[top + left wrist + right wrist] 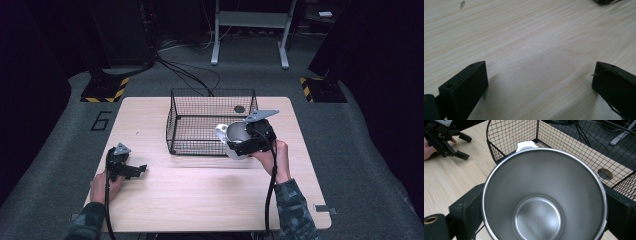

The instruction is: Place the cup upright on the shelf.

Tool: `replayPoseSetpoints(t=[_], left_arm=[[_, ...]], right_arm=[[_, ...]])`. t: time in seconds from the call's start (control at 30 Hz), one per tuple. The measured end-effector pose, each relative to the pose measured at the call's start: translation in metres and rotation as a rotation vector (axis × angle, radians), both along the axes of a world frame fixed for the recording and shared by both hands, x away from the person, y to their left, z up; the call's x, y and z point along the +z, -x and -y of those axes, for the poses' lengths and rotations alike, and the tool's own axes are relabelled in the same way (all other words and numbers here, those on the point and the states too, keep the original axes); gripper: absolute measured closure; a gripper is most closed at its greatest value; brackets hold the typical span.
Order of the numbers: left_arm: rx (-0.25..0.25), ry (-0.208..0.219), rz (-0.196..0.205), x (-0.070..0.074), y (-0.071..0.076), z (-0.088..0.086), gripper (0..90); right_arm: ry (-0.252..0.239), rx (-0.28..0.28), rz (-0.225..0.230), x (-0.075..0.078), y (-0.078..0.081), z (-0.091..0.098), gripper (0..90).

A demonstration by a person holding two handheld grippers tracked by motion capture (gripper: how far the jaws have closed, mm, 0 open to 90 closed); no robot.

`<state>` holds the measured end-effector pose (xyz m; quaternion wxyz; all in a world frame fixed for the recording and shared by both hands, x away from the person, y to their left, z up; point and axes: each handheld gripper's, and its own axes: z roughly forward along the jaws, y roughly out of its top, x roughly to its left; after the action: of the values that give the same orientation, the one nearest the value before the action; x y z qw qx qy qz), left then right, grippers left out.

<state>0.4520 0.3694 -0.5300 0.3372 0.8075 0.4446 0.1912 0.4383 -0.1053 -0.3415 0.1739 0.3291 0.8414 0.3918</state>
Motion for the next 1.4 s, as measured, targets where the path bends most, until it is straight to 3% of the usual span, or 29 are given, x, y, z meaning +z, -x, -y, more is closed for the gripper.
replayPoseSetpoints(t=[0.63, 0.67, 0.77, 0.9, 1.13, 1.37, 1.4], left_arm=[[0.0, -0.001, 0.002, 0.0, 0.0, 0.0, 0.4], [0.0, 0.001, 0.0, 0.0, 0.0, 0.0, 0.3], [0.0, 0.0, 0.003, 0.0, 0.0, 0.0, 0.4], [0.0, -0.001, 0.0, 0.0, 0.0, 0.0, 0.4], [0.0, -0.002, 0.004, 0.0, 0.0, 0.0, 0.3], [0.0, -0.002, 0.004, 0.0, 0.0, 0.0, 0.3], [0.0, -0.002, 0.004, 0.0, 0.0, 0.0, 0.4]], right_arm=[[0.004, -0.005, 0.008, 0.009, -0.02, -0.006, 5.6], [0.007, -0.015, -0.011, 0.01, -0.02, -0.007, 5.6], [0.011, -0.004, 0.004, 0.011, -0.024, -0.007, 5.6], [0.012, -0.021, -0.012, 0.012, -0.028, -0.009, 5.6], [0.015, -0.025, 0.005, 0.011, -0.042, -0.009, 5.6], [0.022, -0.039, -0.023, 0.013, -0.048, -0.012, 5.6], [0.02, -0.029, -0.004, 0.012, -0.051, -0.013, 5.6]])
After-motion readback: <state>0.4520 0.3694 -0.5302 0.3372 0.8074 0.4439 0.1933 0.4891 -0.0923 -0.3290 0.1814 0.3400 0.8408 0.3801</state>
